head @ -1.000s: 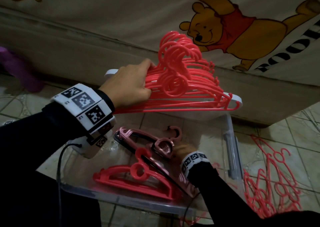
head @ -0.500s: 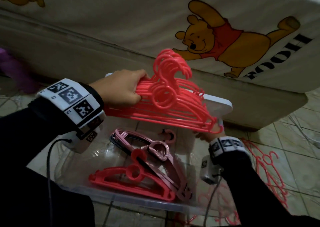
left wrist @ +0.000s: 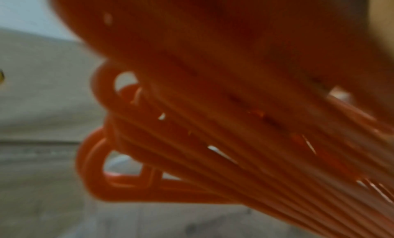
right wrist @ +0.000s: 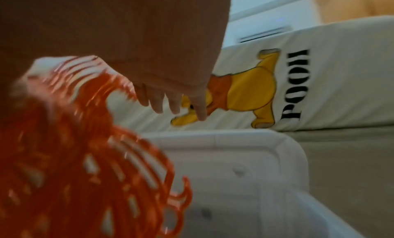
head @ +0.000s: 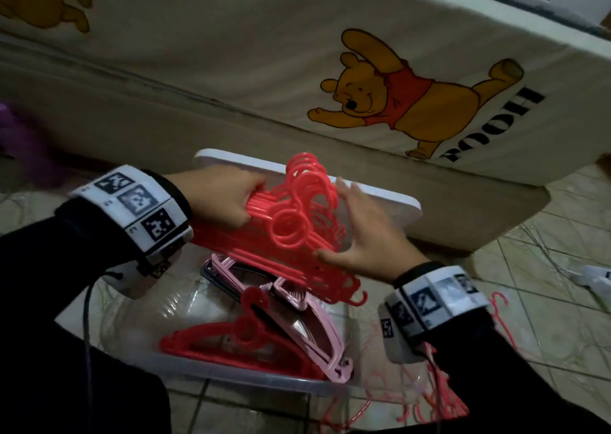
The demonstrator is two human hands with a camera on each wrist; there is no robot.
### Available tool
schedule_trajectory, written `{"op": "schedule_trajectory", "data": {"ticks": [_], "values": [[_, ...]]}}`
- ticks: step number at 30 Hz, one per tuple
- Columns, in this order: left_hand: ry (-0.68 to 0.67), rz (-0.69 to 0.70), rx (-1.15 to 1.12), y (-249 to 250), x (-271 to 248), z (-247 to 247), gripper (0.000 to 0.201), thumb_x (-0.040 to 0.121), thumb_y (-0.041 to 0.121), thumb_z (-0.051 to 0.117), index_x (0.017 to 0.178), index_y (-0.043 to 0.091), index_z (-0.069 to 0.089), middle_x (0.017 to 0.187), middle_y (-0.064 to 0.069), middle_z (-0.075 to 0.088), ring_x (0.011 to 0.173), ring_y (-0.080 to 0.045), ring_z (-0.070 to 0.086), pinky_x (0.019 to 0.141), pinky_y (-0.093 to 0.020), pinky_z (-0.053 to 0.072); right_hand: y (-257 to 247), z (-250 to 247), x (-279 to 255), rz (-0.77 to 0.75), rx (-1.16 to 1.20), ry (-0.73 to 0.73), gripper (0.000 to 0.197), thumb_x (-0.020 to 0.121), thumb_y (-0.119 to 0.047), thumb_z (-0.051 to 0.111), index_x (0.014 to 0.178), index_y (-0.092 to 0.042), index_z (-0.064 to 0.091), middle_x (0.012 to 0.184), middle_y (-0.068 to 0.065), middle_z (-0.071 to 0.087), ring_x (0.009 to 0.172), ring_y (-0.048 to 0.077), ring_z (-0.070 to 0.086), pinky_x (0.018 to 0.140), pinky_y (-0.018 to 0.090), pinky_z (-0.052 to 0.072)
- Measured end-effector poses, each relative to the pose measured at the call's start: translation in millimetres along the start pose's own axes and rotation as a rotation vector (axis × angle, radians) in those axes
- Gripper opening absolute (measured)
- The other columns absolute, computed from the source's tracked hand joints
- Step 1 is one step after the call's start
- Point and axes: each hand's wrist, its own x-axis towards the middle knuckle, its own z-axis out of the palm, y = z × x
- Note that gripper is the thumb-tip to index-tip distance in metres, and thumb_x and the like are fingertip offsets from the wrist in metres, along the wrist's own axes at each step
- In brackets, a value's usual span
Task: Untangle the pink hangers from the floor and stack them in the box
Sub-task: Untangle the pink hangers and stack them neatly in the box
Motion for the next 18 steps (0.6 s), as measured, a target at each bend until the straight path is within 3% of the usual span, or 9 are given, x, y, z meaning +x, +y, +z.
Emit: {"op": "schedule_trajectory", "data": {"ticks": [2, 4, 6, 8, 10, 12, 15, 16, 18], "values": [[-0.047, -0.015, -0.013, 4, 5, 10, 0.02, 0.078, 0.02, 0.061, 0.09, 0.026, 0.047, 0.087, 0.005, 0.057, 0.082, -0.019, 0.056, 0.068, -0.023, 0.036, 2, 15, 3, 0.025, -0.024, -0.052, 0.106, 0.067, -0.051, 0.074, 0.148, -0.019, 0.014, 0.153, 0.006, 0.026, 0.143, 0.023, 0.02, 0.115, 0.05, 0.021], [-0.092, -0.023, -0.055, 6, 10, 19, 0.021, 0.081, 0.016, 0.06, 0.096, 0.025, 0.048, 0.099, -0.001, 0.062, 0.09, -0.02, 0.058, 0.073, -0.024, 0.04, 7, 27, 4, 0.086, 0.067, -0.063, 0.092, 0.069, -0.041, 0.075, 0.144, -0.016, 0.027, 0.144, 0.008, 0.041, 0.136, 0.027, 0.035, 0.108, 0.047, 0.033], [-0.133, -0.028, -0.105, 7, 16, 28, 0.02, 0.084, 0.015, 0.059, 0.101, 0.022, 0.05, 0.108, -0.005, 0.063, 0.095, -0.021, 0.059, 0.077, -0.024, 0.042, 11, 38, 4, 0.115, 0.052, -0.051, 0.067, 0.074, -0.032, 0.072, 0.131, -0.013, 0.044, 0.126, 0.01, 0.058, 0.119, 0.029, 0.054, 0.097, 0.038, 0.044], [-0.186, -0.043, -0.123, 8, 22, 36, 0.021, 0.087, 0.015, 0.058, 0.106, 0.019, 0.053, 0.11, -0.005, 0.062, 0.096, -0.02, 0.057, 0.079, -0.024, 0.042, 12, 49, 4, 0.096, -0.05, -0.036, 0.042, 0.078, -0.024, 0.064, 0.116, -0.01, 0.053, 0.108, 0.013, 0.067, 0.102, 0.033, 0.061, 0.084, 0.033, 0.046], [-0.227, -0.061, -0.13, 7, 27, 42, 0.017, 0.087, 0.015, 0.06, 0.103, 0.019, 0.054, 0.107, -0.004, 0.062, 0.094, -0.019, 0.056, 0.079, -0.025, 0.044, 13, 58, 5, 0.103, -0.071, -0.038, 0.029, 0.079, -0.02, 0.059, 0.106, -0.009, 0.055, 0.099, 0.015, 0.068, 0.095, 0.037, 0.061, 0.079, 0.034, 0.044], [-0.256, -0.074, -0.147, 6, 33, 45, 0.014, 0.087, 0.014, 0.061, 0.1, 0.018, 0.056, 0.1, -0.005, 0.063, 0.087, -0.019, 0.058, 0.077, -0.026, 0.046, 17, 63, 8, 0.131, -0.01, -0.053, 0.026, 0.078, -0.021, 0.061, 0.101, -0.01, 0.056, 0.099, 0.015, 0.067, 0.094, 0.036, 0.061, 0.079, 0.033, 0.045], [-0.308, -0.101, -0.184, 7, 41, 51, 0.016, 0.088, 0.011, 0.061, 0.104, 0.009, 0.06, 0.076, -0.003, 0.058, 0.058, -0.016, 0.051, 0.053, -0.023, 0.044, 23, 72, 11, 0.154, 0.059, -0.08, 0.043, 0.072, -0.03, 0.072, 0.11, -0.016, 0.057, 0.111, 0.012, 0.062, 0.101, 0.031, 0.059, 0.086, 0.031, 0.047], [-0.326, -0.111, -0.18, 7, 43, 53, 0.019, 0.088, 0.011, 0.061, 0.106, 0.007, 0.061, 0.074, -0.003, 0.056, 0.055, -0.016, 0.049, 0.05, -0.022, 0.043, 25, 76, 12, 0.171, 0.039, -0.081, 0.044, 0.074, -0.032, 0.072, 0.113, -0.018, 0.057, 0.114, 0.012, 0.062, 0.103, 0.032, 0.059, 0.088, 0.034, 0.048], [-0.349, -0.119, -0.157, 10, 47, 58, 0.023, 0.088, 0.013, 0.06, 0.109, 0.005, 0.061, 0.081, -0.007, 0.059, 0.062, -0.021, 0.053, 0.055, -0.026, 0.045, 30, 87, 13, 0.205, -0.025, -0.044, 0.032, 0.077, -0.027, 0.068, 0.107, -0.02, 0.06, 0.109, 0.013, 0.065, 0.102, 0.036, 0.06, 0.085, 0.037, 0.049]]}}
